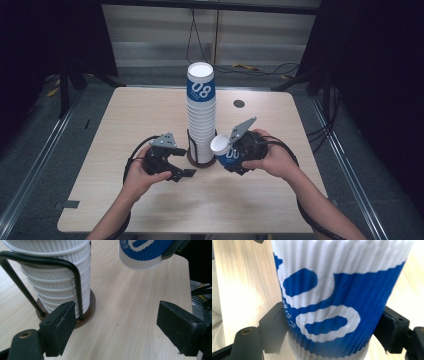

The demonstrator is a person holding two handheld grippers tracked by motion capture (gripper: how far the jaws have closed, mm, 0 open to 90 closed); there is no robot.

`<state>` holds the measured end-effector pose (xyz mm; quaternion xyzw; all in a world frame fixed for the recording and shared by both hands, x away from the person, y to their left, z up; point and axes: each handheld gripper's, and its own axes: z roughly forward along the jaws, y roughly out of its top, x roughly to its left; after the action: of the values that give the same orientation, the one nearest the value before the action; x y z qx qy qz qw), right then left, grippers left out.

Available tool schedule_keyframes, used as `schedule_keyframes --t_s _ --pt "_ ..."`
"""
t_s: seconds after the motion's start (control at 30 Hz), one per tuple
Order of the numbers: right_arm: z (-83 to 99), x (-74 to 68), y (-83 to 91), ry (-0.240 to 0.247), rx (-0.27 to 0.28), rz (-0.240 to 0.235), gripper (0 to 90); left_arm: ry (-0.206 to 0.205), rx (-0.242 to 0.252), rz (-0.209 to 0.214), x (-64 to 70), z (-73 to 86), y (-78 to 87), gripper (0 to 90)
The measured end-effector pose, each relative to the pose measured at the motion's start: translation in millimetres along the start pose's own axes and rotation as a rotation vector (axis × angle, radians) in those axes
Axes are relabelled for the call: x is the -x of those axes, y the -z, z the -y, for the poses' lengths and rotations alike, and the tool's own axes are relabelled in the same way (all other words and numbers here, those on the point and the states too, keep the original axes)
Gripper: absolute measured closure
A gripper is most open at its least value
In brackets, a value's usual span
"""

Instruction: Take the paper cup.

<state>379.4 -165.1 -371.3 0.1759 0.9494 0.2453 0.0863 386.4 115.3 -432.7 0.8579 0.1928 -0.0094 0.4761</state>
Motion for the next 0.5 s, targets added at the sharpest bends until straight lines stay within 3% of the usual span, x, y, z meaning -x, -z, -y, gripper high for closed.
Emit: schedule_keyframes --t_s 0.5 --pt "-4.5 -5.7 -11.5 0.019 -0.049 -0.016 21.0 -0.021 0.003 0.032 3.1 8.2 -1.1 15.8"
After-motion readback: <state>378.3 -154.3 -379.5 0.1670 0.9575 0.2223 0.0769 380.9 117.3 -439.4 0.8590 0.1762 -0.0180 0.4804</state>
